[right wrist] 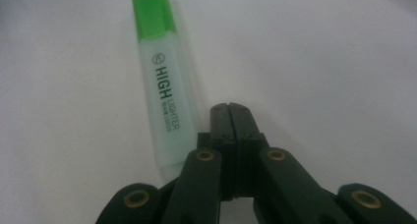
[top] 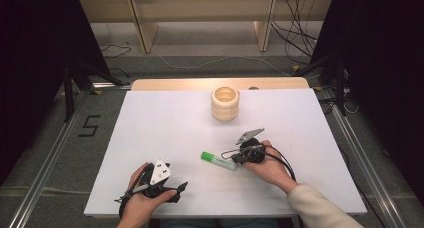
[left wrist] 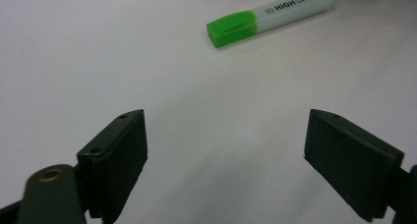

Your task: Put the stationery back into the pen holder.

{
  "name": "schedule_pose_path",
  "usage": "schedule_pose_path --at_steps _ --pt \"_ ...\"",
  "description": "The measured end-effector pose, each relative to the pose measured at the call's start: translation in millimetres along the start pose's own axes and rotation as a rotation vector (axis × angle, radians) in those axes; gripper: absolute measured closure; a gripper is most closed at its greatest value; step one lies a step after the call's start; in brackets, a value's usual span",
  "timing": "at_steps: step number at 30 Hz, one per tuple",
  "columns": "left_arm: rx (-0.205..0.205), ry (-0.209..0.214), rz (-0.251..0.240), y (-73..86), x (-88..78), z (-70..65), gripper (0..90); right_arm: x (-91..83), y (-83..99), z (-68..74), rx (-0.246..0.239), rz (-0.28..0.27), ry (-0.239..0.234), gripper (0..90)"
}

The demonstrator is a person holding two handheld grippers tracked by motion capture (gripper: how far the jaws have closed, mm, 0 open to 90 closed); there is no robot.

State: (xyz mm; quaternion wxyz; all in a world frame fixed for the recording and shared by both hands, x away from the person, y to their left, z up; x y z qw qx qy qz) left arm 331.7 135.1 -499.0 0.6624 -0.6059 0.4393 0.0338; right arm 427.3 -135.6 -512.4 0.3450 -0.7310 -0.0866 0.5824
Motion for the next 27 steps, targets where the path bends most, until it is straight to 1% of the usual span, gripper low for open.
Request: schedule_pose_path --at_steps 2,3,4,7,11,22,27 --pt "-0.001 0.001 -0.001 0.0 0.0 0.0 16.2 -0.7 0.7 1.6 -0.005 0.0 0.0 90.0" --pt "-0.001 0.001 0.002 0.1 -0.2 0.0 16.2 -2.3 1.7 5.2 -0.006 0.004 -0.008 90.0" --pt "-0.001 0.001 0.002 0.1 -0.2 0.0 16.2 -2.3 1.7 5.2 -0.006 0.004 -0.008 90.0" --pt "0.001 -0.001 0.0 -0.2 -0.5 0.4 16.2 -4.6 3.3 11.7 -0.015 0.01 -0.016 90.0" --pt "-0.003 0.0 -0.001 0.1 -0.3 0.0 16.2 -6.4 4.3 17.0 -0.014 0.02 -0.022 90.0" --pt "0.002 -0.002 0.0 -0.1 -0.8 0.6 16.2 -8.9 5.1 24.0 -0.02 0.036 -0.038 90.0" --pt "-0.003 0.001 0.0 0.0 -0.9 0.0 16.2 -9.3 5.1 26.1 -0.025 0.042 -0.039 90.0"
Point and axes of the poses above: each handheld gripper's, and its own axes: x roughly forward along the jaws, y roughly out of its underside, z roughly to its left, the point moved 4 cm from there along x, roughly forward along the jaws, and after that the axes turned 15 degrees about -x, right-handed, at the moved point
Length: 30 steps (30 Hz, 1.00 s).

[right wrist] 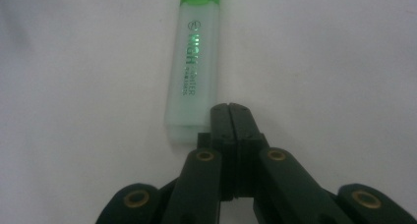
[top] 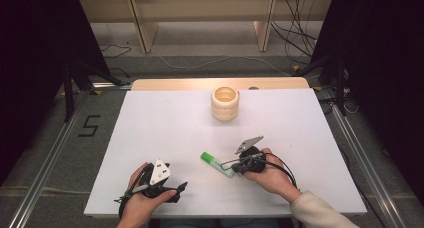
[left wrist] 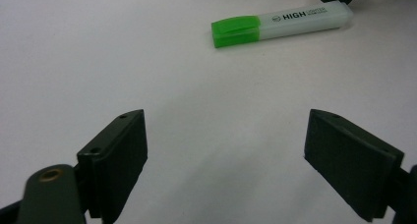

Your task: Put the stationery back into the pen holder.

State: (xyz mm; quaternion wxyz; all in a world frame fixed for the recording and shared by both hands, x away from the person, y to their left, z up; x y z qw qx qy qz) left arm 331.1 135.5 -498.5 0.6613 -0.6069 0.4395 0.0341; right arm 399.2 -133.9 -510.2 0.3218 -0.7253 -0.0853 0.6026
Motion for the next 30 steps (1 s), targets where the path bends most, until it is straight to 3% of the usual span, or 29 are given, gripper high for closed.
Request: schedule_pose_path --at_steps 13,21,22,26,28,30 --pt "-0.001 0.002 0.0 0.0 -0.2 0.0 16.2 -0.6 -0.9 1.7 0.012 0.013 -0.012 88.9" --pt "0.003 -0.001 -0.003 -0.5 -0.2 0.3 16.2 -7.9 -20.0 -10.9 0.014 0.002 0.007 68.6" --pt "0.003 -0.001 -0.002 -0.6 -0.3 0.3 16.2 -8.6 -28.8 -13.1 0.019 0.023 -0.016 64.2" --pt "0.001 0.001 -0.005 -0.3 -0.5 0.3 16.2 -4.2 -42.2 -14.7 -0.001 0.07 -0.054 60.7" --pt "-0.002 0.002 -0.003 0.0 -0.5 0.4 16.2 2.1 -54.1 -12.8 0.007 0.129 -0.09 57.3" --pt "-0.005 0.003 -0.004 0.0 -0.3 0.3 16.2 7.9 -60.4 -12.6 -0.007 0.148 -0.092 56.4"
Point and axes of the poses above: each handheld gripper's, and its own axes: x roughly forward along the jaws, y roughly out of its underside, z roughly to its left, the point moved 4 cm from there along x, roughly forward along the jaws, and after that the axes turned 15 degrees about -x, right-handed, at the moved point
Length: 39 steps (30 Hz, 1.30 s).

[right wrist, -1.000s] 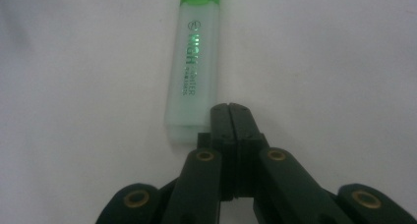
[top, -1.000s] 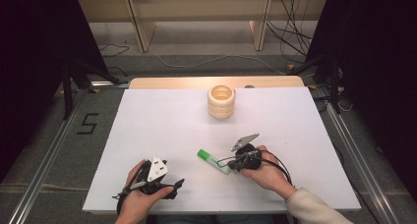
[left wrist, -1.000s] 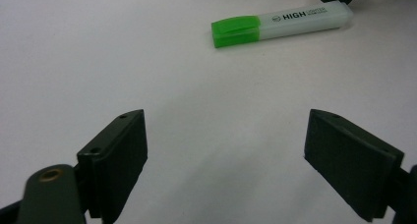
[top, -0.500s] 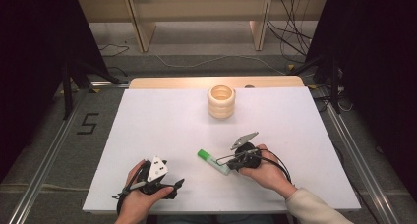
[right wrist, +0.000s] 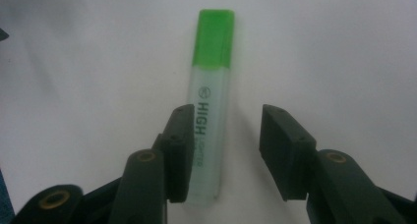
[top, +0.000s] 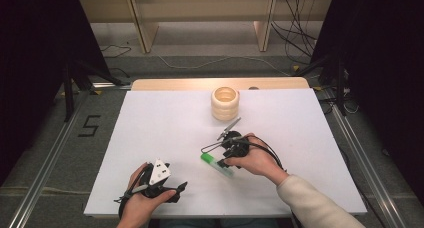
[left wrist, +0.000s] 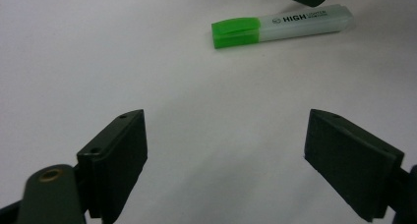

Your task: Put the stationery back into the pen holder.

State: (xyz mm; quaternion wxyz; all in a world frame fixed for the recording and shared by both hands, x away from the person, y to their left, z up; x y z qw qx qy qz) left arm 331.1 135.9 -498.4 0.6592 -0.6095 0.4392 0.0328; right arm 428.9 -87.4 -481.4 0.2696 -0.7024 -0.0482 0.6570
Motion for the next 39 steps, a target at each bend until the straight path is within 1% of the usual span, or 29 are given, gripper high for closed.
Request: schedule_pose_path --at_steps 1,2,3,4,7,9,11,16,21,22,28,39 --pt "0.002 0.001 0.0 -0.1 0.1 0.1 16.2 0.0 0.0 0.0 0.0 0.0 0.0 56.4" --pt "0.002 0.001 0.001 0.0 -0.2 0.1 16.2 4.7 -5.5 0.3 -0.004 0.028 -0.011 54.9" --pt "0.002 0.001 0.0 0.0 -0.3 0.1 16.2 4.7 -5.5 0.3 -0.004 0.028 -0.011 54.9" --pt "0.002 0.001 0.001 0.0 -0.4 0.1 16.2 9.1 -9.7 0.8 -0.011 0.046 -0.01 54.6" --pt "0.0 0.001 0.001 0.1 -0.2 0.3 16.2 12.5 -12.8 2.1 -0.009 0.062 -0.014 54.1" --pt "0.001 0.001 0.002 0.1 -0.2 0.1 16.2 17.1 -14.9 2.8 -0.014 0.088 -0.014 53.1" --pt "0.005 0.002 0.001 -0.1 -0.2 0.1 16.2 18.3 -15.3 3.3 -0.016 0.095 -0.015 52.9" --pt "-0.002 0.006 0.003 0.2 0.4 -0.5 16.2 21.8 -17.3 4.4 -0.017 0.114 -0.018 52.1" --pt "0.001 0.004 0.003 0.1 0.3 0.0 16.2 26.0 -19.0 6.3 -0.037 0.144 -0.017 52.3" --pt "-0.001 0.004 0.001 0.2 0.5 -0.1 16.2 26.7 -19.6 7.4 -0.033 0.146 -0.019 52.3" --pt "0.0 0.004 0.0 0.2 0.3 -0.1 16.2 29.2 -21.5 9.1 -0.041 0.163 -0.013 52.5" --pt "-0.003 0.007 0.004 0.4 0.5 -0.4 16.2 30.6 -22.1 8.9 -0.047 0.168 -0.006 53.7"
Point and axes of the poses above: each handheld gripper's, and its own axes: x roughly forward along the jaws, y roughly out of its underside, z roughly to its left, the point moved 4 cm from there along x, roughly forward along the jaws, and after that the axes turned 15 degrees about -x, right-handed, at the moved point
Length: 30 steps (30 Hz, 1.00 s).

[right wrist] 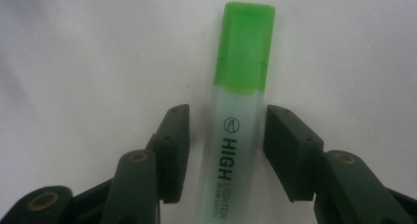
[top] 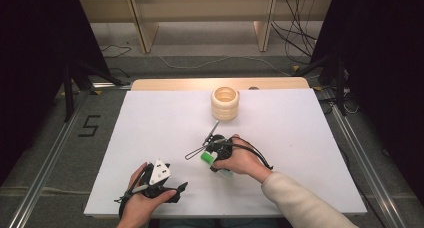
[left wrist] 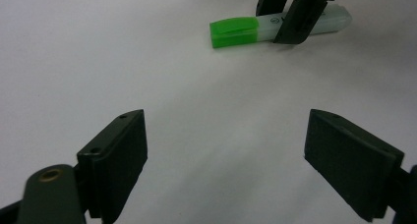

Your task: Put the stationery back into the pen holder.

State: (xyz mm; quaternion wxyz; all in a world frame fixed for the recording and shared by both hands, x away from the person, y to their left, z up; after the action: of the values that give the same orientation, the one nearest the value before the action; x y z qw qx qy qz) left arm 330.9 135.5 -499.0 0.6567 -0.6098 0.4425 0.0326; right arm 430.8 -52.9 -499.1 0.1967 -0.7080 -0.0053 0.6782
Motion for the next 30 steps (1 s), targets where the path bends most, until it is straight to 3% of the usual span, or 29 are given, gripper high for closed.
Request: schedule_pose_path --at_steps 30 --pt "0.011 0.003 0.002 0.2 0.1 -0.5 16.2 0.4 -1.3 1.0 0.011 0.023 0.052 63.9"
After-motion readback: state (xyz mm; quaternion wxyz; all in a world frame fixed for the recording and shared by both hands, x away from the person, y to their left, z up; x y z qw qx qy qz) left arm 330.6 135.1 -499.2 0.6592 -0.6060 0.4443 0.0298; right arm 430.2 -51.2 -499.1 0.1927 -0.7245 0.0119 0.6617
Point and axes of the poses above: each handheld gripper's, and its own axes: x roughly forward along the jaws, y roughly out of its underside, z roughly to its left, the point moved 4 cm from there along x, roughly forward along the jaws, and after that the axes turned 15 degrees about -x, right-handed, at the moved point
